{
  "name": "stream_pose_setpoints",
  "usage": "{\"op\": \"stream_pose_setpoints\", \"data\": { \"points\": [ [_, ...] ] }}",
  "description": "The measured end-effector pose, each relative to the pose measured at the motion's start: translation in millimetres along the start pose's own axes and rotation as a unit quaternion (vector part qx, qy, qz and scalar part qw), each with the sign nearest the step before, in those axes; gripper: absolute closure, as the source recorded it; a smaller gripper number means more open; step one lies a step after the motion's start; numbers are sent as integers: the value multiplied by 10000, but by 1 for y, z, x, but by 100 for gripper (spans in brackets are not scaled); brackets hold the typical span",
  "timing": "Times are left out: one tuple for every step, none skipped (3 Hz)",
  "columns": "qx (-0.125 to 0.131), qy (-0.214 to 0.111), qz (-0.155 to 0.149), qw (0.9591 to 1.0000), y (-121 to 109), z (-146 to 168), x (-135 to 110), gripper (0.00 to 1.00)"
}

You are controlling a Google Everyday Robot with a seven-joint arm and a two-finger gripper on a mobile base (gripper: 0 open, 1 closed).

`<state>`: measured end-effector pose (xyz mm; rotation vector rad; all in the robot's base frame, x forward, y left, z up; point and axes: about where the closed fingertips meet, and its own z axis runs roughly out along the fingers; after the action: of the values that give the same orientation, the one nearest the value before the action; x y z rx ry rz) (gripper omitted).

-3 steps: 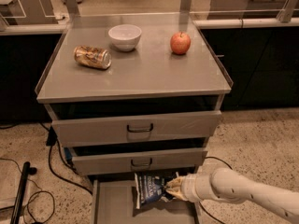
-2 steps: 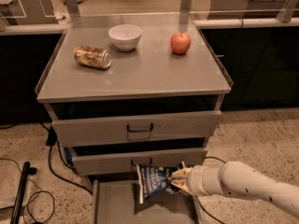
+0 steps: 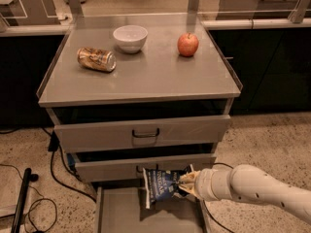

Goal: Pick blue chip bag from bottom drawer and place on counter

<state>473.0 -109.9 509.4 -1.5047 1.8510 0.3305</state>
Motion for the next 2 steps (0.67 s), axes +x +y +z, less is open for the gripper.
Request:
{"op": "stream_pose_setpoints", "data": {
  "points": [
    [49,-50,-68,10000,-2,-11,-7,100],
    [277,-297,-449,9982,-14,-63,-47,100]
  ]
}}
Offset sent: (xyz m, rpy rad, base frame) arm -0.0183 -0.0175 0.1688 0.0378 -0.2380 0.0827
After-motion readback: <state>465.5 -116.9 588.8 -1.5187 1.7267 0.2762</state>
